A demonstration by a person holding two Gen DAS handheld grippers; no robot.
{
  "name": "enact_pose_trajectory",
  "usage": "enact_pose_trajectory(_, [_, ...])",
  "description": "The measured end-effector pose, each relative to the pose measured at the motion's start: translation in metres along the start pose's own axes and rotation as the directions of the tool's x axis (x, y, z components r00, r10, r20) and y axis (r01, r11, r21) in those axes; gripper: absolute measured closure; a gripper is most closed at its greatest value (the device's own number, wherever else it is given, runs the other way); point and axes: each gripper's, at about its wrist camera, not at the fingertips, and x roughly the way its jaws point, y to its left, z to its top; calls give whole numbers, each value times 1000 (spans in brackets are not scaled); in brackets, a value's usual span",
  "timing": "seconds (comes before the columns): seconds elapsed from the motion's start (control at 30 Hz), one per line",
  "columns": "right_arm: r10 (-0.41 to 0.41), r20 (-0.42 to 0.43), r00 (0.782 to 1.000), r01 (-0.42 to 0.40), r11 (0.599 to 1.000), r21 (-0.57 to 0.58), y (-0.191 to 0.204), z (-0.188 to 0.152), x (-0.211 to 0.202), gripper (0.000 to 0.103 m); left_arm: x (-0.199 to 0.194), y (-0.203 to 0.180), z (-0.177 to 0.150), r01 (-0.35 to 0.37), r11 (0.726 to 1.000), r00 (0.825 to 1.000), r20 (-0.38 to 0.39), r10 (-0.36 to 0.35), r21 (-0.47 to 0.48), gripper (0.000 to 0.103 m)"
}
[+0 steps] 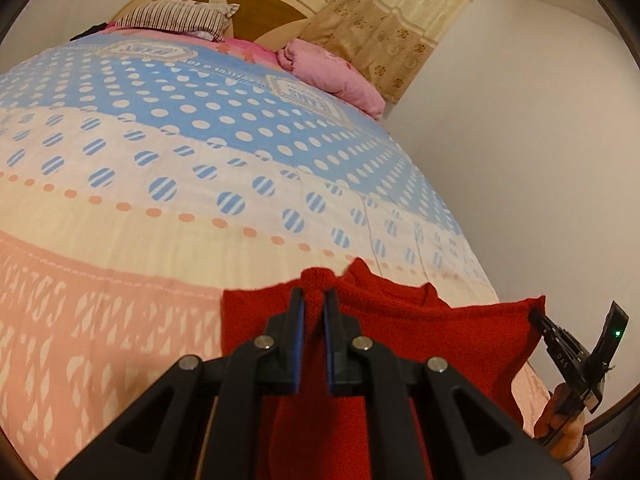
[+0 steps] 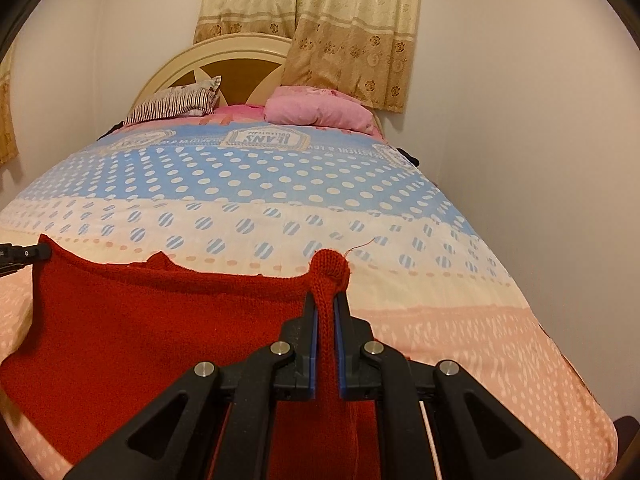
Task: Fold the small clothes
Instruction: 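Lift the held edge and fold it toward the collar with both grippers, then lay the fold down and open both grippers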
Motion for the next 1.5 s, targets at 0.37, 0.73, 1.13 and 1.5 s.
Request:
enact_pose_trajectory(0.37, [-30,-65,997,33,999,36,0,-2,73,97,53,11,12,-56,998,998,-35,55,-31,94])
enact_pose_trajectory(0.73, [-70,-139,988,79,995,57,-8,-21,111,97,84,28,4,-75,994,994,-85,68,-81,94])
enact_pose_trajectory(1.13, [-69,-291,954,92,993,68,-12,-28,137,93,91,25,12,-102,993,987,-129,93,-63,86])
enact_pose_trajectory(1.5, [-31,-42,999,43,938,343,-67,-32,6,67,5,-4,-11,-203,970,978,-20,208,136,64])
